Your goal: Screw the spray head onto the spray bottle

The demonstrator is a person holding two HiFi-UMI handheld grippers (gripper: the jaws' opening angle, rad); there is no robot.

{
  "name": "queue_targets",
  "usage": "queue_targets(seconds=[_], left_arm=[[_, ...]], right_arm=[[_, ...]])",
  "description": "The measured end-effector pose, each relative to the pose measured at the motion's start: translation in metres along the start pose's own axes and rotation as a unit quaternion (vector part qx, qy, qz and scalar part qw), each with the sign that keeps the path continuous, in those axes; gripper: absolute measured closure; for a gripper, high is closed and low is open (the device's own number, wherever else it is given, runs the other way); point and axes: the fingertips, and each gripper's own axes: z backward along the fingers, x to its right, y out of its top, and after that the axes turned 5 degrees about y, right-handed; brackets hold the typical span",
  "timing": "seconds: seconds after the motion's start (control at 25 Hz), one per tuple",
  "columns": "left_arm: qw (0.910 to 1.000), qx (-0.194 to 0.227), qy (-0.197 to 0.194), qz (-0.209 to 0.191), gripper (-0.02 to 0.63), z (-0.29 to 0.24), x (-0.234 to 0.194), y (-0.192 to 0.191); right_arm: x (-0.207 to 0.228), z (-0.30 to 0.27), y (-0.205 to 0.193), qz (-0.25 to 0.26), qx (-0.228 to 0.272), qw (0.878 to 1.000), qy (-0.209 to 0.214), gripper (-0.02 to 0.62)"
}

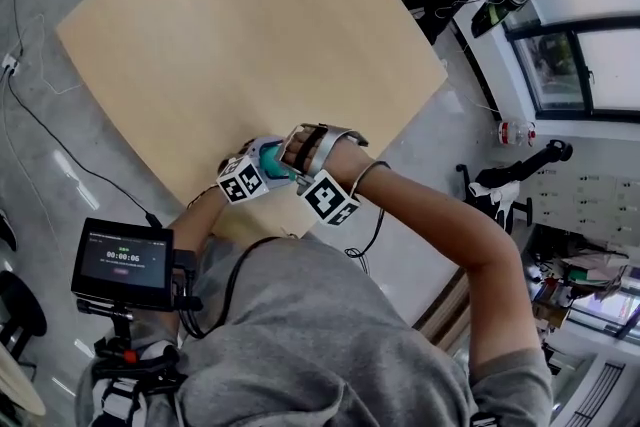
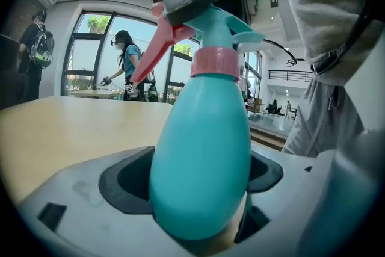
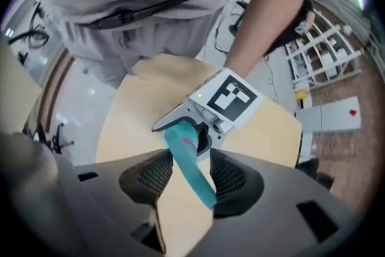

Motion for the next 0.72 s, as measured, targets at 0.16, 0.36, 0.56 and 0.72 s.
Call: queue_targets(seconds=[0.16, 0.36, 0.56, 0.72], left_arm=[[0.9996, 0.009, 0.028, 0.004, 0.198, 0.001, 0.001, 0.005], [0.9934, 0.012, 0.113, 0.015, 0.198, 0.003, -0.001, 0.008], [0.9808, 0.017, 0.186, 0.055, 0.198, 0.009, -0.006, 0.006], [0.9838, 0.015, 0.169, 0.057, 0.198, 0.007, -0.006, 0.004]], right_arm=[[0.006, 0.011, -0.001, -0.285, 0.029, 0.958, 0.011, 0.424], [0.006, 0.025, -0.005, -0.691, 0.108, 0.714, 0.013, 0.485], [0.018, 0.045, -0.016, -0.82, 0.22, 0.528, -0.017, 0.503], [0.019, 0.046, -0.016, -0.812, 0.249, 0.528, -0.005, 0.505]])
